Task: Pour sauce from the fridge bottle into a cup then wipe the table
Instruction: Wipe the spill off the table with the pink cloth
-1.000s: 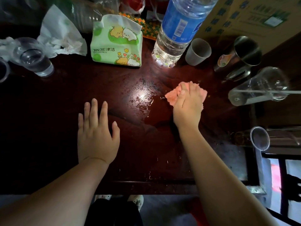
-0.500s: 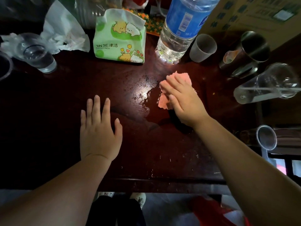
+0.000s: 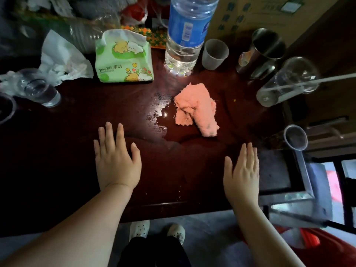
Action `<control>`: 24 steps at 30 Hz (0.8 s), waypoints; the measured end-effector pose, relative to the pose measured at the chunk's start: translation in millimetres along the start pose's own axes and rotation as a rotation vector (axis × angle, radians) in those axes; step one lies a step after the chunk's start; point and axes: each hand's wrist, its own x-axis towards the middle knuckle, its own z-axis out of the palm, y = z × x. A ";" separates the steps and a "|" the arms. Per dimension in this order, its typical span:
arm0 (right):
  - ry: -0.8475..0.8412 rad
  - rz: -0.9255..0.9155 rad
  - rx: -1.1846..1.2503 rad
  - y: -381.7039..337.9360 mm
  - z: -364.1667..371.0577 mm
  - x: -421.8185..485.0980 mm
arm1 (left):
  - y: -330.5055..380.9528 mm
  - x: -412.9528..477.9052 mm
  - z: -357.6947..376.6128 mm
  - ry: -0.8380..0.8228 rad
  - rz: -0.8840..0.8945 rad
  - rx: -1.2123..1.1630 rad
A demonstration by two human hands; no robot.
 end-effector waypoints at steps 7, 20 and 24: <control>-0.007 0.106 0.038 -0.3 -1.3 1.8 | -0.3 -2.9 -1.8 -0.001 0.026 -0.021; -0.032 0.116 0.082 -0.2 -5.2 4.9 | 138.2 90.0 2.6 -0.175 1.022 0.121; -0.035 0.121 0.110 0.8 -5.1 4.6 | 159.3 127.8 7.3 -0.374 1.061 0.185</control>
